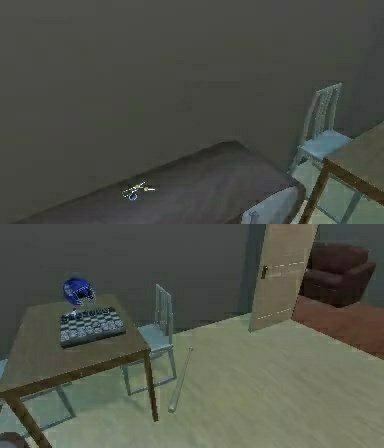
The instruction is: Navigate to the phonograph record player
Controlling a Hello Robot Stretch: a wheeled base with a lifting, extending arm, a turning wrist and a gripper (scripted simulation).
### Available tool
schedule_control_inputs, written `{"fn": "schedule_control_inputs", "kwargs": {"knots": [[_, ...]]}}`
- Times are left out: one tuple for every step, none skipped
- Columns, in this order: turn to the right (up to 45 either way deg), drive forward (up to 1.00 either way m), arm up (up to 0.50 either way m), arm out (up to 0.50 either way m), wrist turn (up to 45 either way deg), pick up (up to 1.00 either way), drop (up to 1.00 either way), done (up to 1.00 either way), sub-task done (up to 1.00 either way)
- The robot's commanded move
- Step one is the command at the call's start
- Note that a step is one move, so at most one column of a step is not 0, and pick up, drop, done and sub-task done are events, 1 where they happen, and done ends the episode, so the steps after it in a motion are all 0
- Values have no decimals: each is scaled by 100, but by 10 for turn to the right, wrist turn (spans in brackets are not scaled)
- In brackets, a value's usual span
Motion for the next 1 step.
{"fn": "schedule_control_inputs", "kwargs": {"knots": [[-450, 0, 0, 0, 0, 0, 0, 0, 0]]}}
